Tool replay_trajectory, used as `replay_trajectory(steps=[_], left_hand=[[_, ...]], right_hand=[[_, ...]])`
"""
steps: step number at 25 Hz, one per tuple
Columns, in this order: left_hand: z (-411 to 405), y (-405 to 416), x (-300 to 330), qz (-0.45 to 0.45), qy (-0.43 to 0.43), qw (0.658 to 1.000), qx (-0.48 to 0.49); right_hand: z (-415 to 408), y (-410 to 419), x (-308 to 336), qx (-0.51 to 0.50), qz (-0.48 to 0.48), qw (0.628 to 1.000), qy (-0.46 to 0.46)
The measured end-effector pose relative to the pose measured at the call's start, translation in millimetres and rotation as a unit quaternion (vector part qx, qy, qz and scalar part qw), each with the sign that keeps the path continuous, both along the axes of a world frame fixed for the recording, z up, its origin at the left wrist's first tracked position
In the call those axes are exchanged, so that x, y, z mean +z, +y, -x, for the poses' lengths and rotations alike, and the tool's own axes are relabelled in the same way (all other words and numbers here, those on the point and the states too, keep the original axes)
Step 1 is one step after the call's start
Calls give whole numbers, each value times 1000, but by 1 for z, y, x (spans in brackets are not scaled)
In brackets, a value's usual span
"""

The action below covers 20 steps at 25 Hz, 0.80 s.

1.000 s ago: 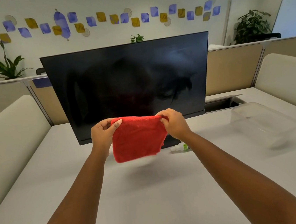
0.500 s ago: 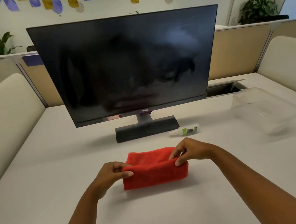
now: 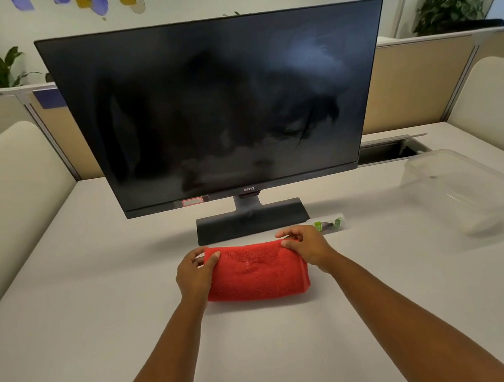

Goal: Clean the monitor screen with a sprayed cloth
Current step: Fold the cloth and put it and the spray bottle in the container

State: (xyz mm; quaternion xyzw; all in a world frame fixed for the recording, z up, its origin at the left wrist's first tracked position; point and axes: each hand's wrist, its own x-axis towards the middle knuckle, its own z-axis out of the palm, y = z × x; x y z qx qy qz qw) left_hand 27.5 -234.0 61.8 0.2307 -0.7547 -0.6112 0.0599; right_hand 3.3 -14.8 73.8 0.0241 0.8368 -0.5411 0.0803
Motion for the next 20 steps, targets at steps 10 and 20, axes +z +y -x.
replay_trajectory(steps=[10, 20], left_hand=[[-3, 7, -38, 293, 14, 955, -38], [-6, 10, -51, 318, 39, 947, -18]], right_hand=[[7, -10, -24, -10, -278, 959, 50], [4, -13, -5, -6, -165, 965, -205]])
